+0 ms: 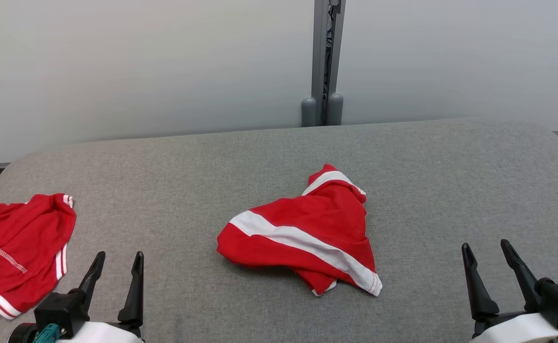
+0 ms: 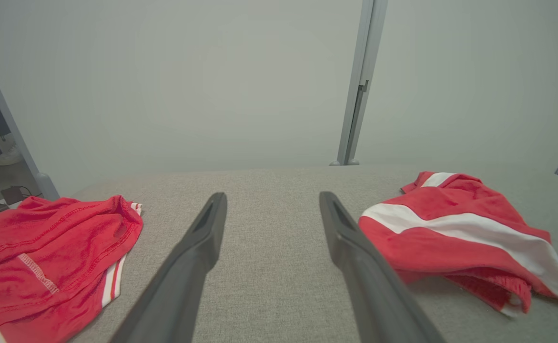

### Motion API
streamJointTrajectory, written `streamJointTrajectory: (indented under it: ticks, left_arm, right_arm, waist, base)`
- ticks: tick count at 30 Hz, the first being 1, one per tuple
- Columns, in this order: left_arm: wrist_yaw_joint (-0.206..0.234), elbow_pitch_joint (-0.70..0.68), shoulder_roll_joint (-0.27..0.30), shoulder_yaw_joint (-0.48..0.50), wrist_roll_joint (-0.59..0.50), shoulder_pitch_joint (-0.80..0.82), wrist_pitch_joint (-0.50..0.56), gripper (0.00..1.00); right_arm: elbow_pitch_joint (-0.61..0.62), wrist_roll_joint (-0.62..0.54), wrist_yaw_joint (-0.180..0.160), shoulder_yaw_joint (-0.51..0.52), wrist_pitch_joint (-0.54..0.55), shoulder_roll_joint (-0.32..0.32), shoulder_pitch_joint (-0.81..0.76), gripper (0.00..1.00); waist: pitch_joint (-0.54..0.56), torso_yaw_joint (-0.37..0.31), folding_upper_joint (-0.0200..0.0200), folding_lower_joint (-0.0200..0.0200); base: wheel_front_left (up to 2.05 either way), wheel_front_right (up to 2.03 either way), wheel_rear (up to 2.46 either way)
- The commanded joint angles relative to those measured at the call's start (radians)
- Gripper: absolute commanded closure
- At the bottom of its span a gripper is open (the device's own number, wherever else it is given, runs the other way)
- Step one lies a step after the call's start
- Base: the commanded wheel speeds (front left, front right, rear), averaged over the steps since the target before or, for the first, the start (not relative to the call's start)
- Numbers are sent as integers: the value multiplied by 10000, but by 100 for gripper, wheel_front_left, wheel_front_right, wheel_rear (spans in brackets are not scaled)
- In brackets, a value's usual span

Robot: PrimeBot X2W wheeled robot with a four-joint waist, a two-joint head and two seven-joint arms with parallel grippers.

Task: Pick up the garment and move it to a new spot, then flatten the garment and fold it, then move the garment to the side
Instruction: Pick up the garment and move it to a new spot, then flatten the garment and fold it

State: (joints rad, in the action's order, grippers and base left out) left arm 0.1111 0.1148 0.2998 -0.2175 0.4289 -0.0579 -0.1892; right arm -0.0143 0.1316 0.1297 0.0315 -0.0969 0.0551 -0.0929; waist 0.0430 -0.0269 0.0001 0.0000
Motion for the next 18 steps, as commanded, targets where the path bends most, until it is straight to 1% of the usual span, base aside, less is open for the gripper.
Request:
streamJointTrajectory:
  ticks: [1,5,8,11,18]
  left_arm:
    - [14,-13,59,-27,-6,130,9,0]
    - [-40,17,76,-100,-41,373,32,0]
    - [-129,82,67,-165,-59,565,17,0]
    - [-207,134,35,-265,-86,846,-29,0]
    - [-351,227,-106,-411,-163,1556,-232,0]
  right_arm:
    - [-17,75,19,58,-20,8,-43,0]
    - [-148,110,19,-78,36,6,71,0]
    - [-434,201,19,-363,163,83,250,0]
    - [-970,313,19,-839,396,211,440,0]
    - [-2512,684,18,-1916,731,398,1236,0]
  waist:
    - [-27,33,-1,0]
    - [-146,194,-1,0]
    - [-296,406,-1,0]
    - [-513,678,-1,0]
    - [-1446,1340,-1,0]
  base:
    - [0,0,0]
    - [0,0,0]
    - [0,0,0]
    - [0,0,0]
    - [0,0,0]
